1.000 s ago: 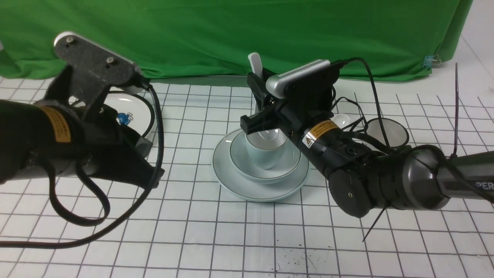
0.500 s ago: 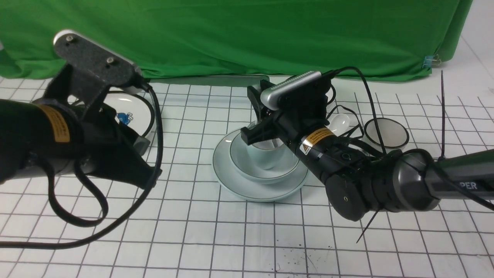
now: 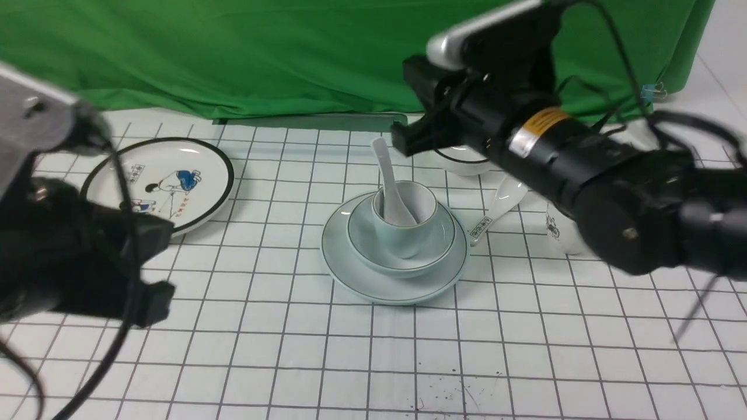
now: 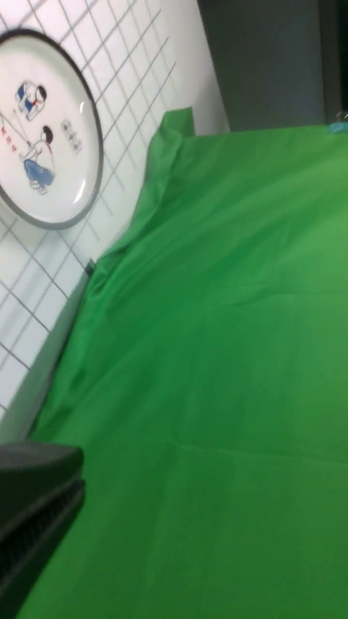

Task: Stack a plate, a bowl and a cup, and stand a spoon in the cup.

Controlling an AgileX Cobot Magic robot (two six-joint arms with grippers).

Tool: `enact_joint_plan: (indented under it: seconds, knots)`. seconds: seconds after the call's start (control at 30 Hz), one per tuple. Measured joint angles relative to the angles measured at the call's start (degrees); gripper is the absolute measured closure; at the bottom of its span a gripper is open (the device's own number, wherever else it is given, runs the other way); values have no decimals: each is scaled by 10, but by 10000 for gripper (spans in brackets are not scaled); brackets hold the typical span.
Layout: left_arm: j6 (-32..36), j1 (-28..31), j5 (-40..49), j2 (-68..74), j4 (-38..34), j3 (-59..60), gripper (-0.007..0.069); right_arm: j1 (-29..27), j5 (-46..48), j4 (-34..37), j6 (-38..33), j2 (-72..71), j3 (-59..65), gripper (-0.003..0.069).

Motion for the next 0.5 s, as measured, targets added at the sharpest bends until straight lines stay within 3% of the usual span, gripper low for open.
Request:
enact_joint_plan:
  seconds: [0.23, 0.5]
  knots:
    - [-19, 0, -15, -182, 0, 92, 657, 0, 214, 0, -37, -184, 2, 648]
    - [-19, 0, -36, -267, 0, 108, 656, 0, 261, 0, -38, -373, 103, 648]
